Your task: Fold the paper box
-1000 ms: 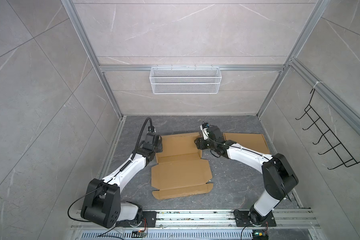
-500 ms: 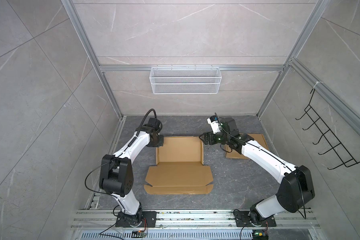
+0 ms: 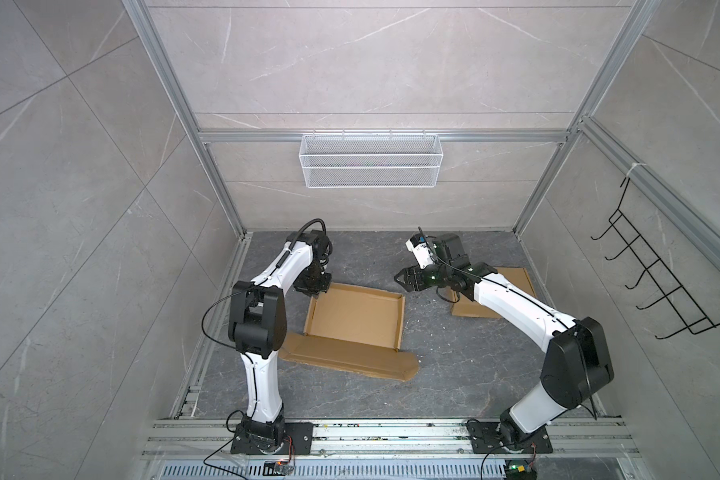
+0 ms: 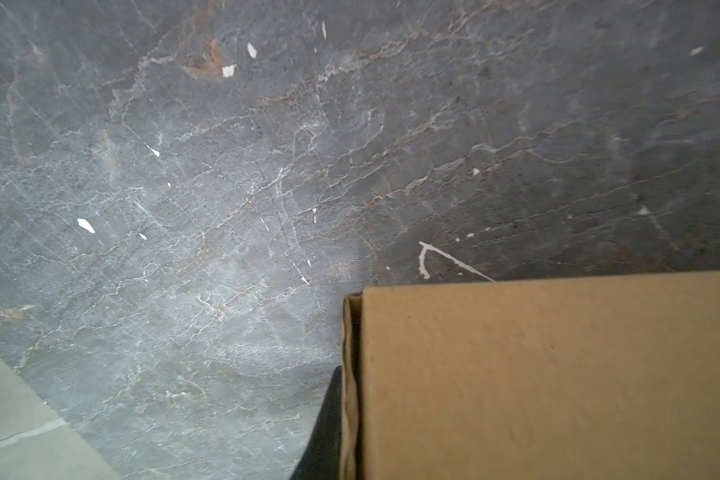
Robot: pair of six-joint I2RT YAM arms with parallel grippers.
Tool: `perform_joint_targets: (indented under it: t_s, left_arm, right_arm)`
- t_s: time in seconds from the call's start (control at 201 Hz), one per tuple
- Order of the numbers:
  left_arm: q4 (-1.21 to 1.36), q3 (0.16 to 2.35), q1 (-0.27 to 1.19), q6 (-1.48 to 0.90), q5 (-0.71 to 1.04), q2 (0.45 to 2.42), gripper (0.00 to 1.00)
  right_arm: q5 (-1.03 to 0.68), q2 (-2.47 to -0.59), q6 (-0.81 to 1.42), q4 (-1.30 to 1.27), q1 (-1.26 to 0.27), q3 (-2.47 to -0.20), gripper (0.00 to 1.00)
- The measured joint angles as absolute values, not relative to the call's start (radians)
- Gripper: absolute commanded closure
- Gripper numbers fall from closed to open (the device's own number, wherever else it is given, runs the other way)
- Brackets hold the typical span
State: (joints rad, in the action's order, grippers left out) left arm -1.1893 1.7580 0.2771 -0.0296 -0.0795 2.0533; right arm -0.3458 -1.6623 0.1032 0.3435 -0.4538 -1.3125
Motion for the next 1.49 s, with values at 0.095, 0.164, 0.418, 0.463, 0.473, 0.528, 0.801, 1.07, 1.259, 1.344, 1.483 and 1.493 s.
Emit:
perform_joint_targets:
  t_s: [0.095,0.164,0.418,0.463,0.473,0.528,0.801,1.07,1.259,1.344,1.483,1.493]
  left_arm:
    - [-1.21,1.796,0.281,-0.024,-0.088,2.108,0.94]
    - [-1.221,1.824,0.282,-0.022,-0.096,2.151,0.92]
    - [-1.245,1.92,0.286,-0.004,-0.102,2.265,0.71]
    - [-1.25,1.938,0.286,-0.002,-0.103,2.281,0.66]
    - [-1.251,1.942,0.286,-0.002,-0.103,2.285,0.65]
    - [-1.252,1.958,0.286,0.001,-0.104,2.297,0.6]
    - [-1.264,2.077,0.286,0.009,-0.097,2.298,0.45]
    - [-1.259,2.03,0.285,0.008,-0.05,2.208,0.42]
    - [-1.226,1.925,0.263,0.0,-0.012,2.008,0.41]
    - [-1.2,1.876,0.243,-0.005,-0.001,1.921,0.41]
    - [-1.159,1.794,0.201,-0.017,0.009,1.81,0.41]
    - [-1.158,1.79,0.199,-0.018,0.009,1.804,0.42]
  right_arm:
    - [-0.378,-1.7,0.096,0.352,-0.454,-1.335,0.28]
    - [-0.405,-1.727,0.088,0.364,-0.455,-1.357,0.29]
    - [-0.422,-1.86,0.004,0.442,-0.505,-1.48,0.29]
    - [-0.424,-1.894,-0.014,0.466,-0.514,-1.518,0.29]
    - [-0.423,-1.899,-0.017,0.47,-0.515,-1.524,0.29]
    - [-0.424,-1.939,-0.036,0.501,-0.519,-1.576,0.29]
    - [-0.429,-2.109,-0.146,0.669,-0.518,-1.809,0.27]
    - [-0.392,-2.215,-0.25,0.809,-0.518,-1.891,0.26]
    - [-0.376,-2.275,-0.297,0.868,-0.536,-1.963,0.27]
    - [-0.354,-2.305,-0.311,0.887,-0.554,-1.995,0.29]
    - [-0.324,-2.34,-0.31,0.898,-0.575,-2.016,0.34]
    - [-0.322,-2.341,-0.31,0.899,-0.575,-2.016,0.34]
